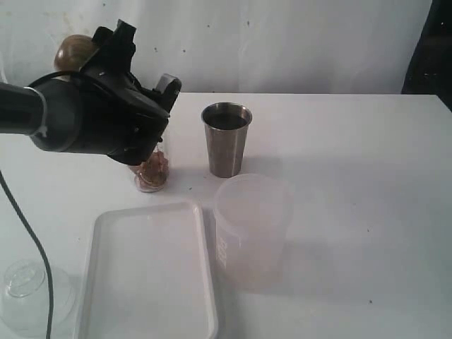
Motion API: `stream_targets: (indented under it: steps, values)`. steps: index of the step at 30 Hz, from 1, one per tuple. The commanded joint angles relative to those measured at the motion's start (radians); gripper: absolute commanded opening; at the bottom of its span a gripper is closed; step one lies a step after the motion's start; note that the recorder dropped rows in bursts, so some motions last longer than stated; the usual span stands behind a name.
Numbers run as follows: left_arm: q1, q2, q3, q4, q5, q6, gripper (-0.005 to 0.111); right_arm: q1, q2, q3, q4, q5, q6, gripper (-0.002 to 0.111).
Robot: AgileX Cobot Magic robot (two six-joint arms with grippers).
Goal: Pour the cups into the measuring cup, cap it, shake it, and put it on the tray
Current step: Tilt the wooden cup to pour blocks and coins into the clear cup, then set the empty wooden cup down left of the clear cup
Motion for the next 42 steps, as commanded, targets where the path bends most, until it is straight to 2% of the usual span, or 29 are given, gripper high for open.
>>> stream_targets:
  steps: [1,10,16,20,25,30,35,39,42]
  values:
    - [-0.033,-0.004,-0.005,0.032,0.027,0.012,0.000,0.007,-0.006,0.006,-0.001,0.000,0.004,0.000]
    - [-0.053,-0.004,-0.005,0.032,0.070,0.199,0.000,0.007,-0.006,0.006,-0.001,0.000,0.004,0.000]
    - [-0.054,-0.004,-0.005,0.032,0.079,0.205,0.000,0.007,-0.006,0.006,-0.001,0.000,0.004,0.000]
    - [-0.054,-0.004,-0.005,0.032,0.079,0.061,0.000,0.007,-0.006,0.006,-0.001,0.000,0.004,0.000]
    - [-0.028,-0.035,-0.005,0.016,0.052,-0.219,0.000,0.007,-0.006,0.006,-0.001,0.000,0.004,0.000]
    - [0.068,-0.153,-0.005,-0.218,-0.115,-0.386,0.000,0.007,-0.006,0.006,-0.001,0.000,0.004,0.000]
    - [0.227,-0.302,0.002,-0.505,-0.386,-0.461,0.000,0.007,-0.006,0.006,-0.001,0.000,0.004,0.000]
    - [0.388,-0.403,0.074,-0.771,-0.718,-0.477,0.000,0.007,-0.006,0.006,-0.001,0.000,0.004,0.000]
    - [0.514,-0.460,0.193,-0.936,-1.022,-0.477,0.000,0.007,-0.006,0.006,-0.001,0.000,0.004,0.000]
